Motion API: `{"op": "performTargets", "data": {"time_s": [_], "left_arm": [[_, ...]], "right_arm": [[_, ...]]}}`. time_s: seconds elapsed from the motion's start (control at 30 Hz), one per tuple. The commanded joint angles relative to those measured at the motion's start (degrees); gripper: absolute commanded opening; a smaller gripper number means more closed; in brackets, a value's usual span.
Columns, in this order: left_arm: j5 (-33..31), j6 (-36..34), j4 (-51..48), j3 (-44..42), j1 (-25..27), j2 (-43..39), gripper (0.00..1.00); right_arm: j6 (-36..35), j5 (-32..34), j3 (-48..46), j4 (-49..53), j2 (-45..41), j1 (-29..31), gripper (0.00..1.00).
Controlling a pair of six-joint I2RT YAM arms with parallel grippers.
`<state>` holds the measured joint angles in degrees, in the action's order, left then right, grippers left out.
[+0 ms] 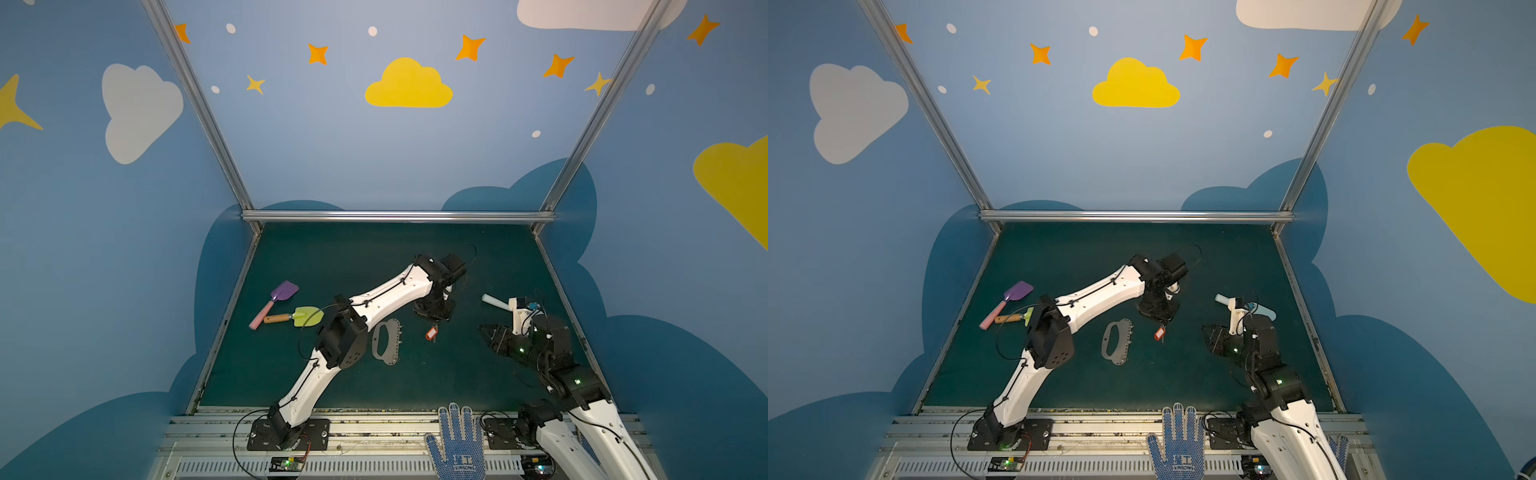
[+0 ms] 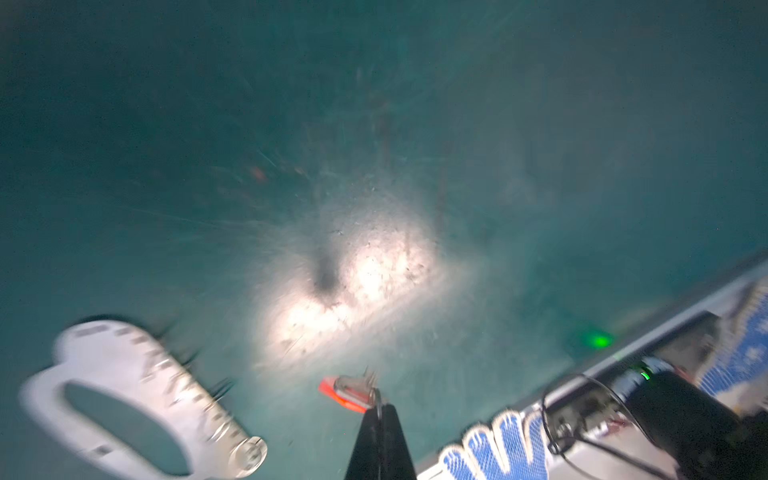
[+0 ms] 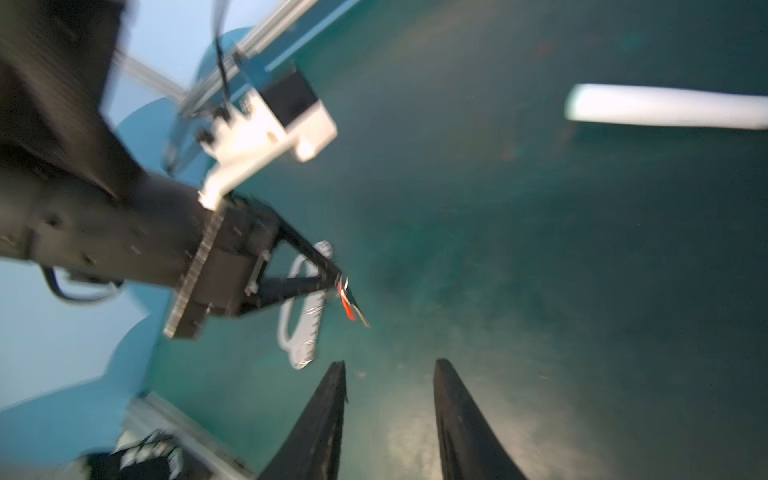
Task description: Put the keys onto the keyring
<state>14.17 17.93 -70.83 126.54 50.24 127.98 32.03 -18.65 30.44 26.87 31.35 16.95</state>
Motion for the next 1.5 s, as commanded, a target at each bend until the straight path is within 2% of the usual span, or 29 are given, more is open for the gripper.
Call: {"op": "performTargets", "data": {"time_s": [0.0, 0.2, 0.4, 0.57, 0.83, 0.93, 1.1, 1.47], "left_arm": [[-0.04, -7.30, -4.05, 4.52, -1.52, -7.17, 0.04], [4.93, -10.12, -7.28, 12.15, -2.48, -12.00, 0.04], [13.03, -9.78, -4.70, 11.56, -3.73, -16.18, 0.04], [16.07, -8.59, 2.29, 5.54, -3.75, -21.28, 0.04], [19.66, -4.08, 18.11, -9.54, -4.18, -31.98, 0.04], [20.84, -2.72, 21.45, -12.73, -4.74, -34.37, 0.04], [22.45, -1.33, 21.70, -12.55, -5.24, -34.48, 0.04], [24.80, 0.32, 22.66, -12.70, -5.26, -34.20, 0.04]], "right_arm": [[-1.09, -14.50, 1.94, -12.10, 2.34, -0.08, 0.36], [1.39, -21.47, 4.64, -24.45, 6.72, -0.11, 0.34], [4.41, -24.23, 6.73, -34.46, 9.23, -0.16, 0.42], [9.85, -27.41, 7.93, -43.66, 12.96, -0.25, 0.42], [16.18, -31.39, 9.80, -54.05, 16.78, -0.34, 0.41], [17.40, -32.87, 10.17, -55.67, 17.12, -0.17, 0.40], [19.31, -35.36, 10.06, -57.79, 17.16, 0.49, 0.41], [19.38, -34.61, 10.87, -57.54, 17.23, 2.31, 0.41]]}}
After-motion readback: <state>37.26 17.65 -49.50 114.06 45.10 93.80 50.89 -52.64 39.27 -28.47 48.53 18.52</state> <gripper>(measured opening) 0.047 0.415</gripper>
